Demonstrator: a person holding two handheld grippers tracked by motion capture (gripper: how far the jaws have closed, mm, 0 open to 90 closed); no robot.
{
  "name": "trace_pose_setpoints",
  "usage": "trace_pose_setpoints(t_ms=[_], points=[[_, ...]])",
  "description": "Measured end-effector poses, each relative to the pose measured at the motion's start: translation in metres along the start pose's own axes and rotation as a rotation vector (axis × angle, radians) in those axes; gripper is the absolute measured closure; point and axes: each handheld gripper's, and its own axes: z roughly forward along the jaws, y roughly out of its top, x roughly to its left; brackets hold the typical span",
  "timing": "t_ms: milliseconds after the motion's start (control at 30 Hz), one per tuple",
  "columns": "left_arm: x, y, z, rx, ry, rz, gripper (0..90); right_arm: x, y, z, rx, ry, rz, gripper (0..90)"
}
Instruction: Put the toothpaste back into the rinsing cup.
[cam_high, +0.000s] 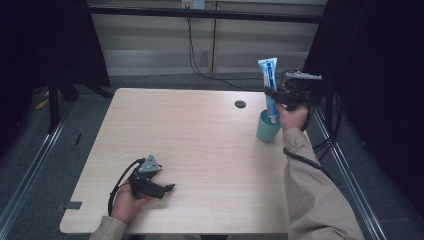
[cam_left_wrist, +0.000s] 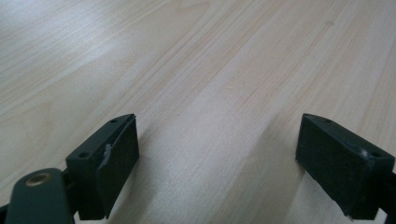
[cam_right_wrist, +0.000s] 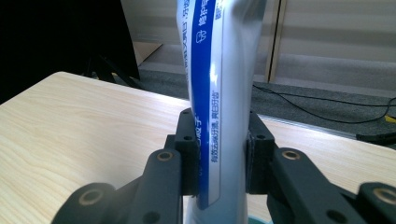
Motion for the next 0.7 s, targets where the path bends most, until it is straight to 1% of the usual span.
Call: trace_pose_setpoints(t_ms=[67, 100, 133, 200, 267, 333, 367, 400, 467, 533, 633, 700], points=[[0.000, 0.000, 0.000, 0.000, 0.000, 0.000, 12.9, -0.002, 0.000, 0.000, -0.002, -0.009, -0.002, 72.4], [0.000, 0.000, 0.000, 0.000, 0.000, 0.000, 12.9, -0.003, 0.000, 0.001, -0.001, -0.007, -0.004, 72.3], [0.000, 0.000, 0.000, 0.000, 0.000, 0.000, 12.9, -0.003, 0.000, 0.002, 0.000, -0.017, -0.004, 72.2], [0.000, 0.000, 0.000, 0.000, 0.000, 0.000, 12.9, -0.005, -0.001, 0.003, -0.004, -0.011, -0.003, 72.2], [0.000, 0.000, 0.000, 0.000, 0.000, 0.000, 12.9, -0.005, -0.002, 0.005, -0.004, -0.020, -0.009, 72.1], [0.000, 0.000, 0.000, 0.000, 0.000, 0.000, 12.9, -0.006, -0.003, 0.007, -0.008, -0.025, -0.005, 72.0], [0.000, 0.000, 0.000, 0.001, 0.009, 0.008, 12.9, -0.006, -0.004, 0.008, -0.006, -0.023, -0.002, 71.9], [0.000, 0.000, 0.000, 0.000, 0.000, 0.000, 12.9, -0.006, -0.005, 0.009, -0.007, -0.025, -0.005, 71.9], [0.000, 0.000, 0.000, 0.000, 0.000, 0.000, 12.9, -0.006, -0.006, 0.010, 0.000, -0.037, -0.005, 71.9], [0.000, 0.000, 0.000, 0.000, 0.000, 0.000, 12.9, -0.008, -0.008, 0.010, -0.004, -0.034, 0.004, 71.7], [0.000, 0.000, 0.000, 0.000, 0.000, 0.000, 12.9, -0.008, -0.009, 0.010, -0.008, -0.030, -0.003, 71.6], [0.000, 0.000, 0.000, 0.000, 0.000, 0.000, 12.9, -0.008, -0.010, 0.011, -0.004, -0.039, -0.004, 71.6]])
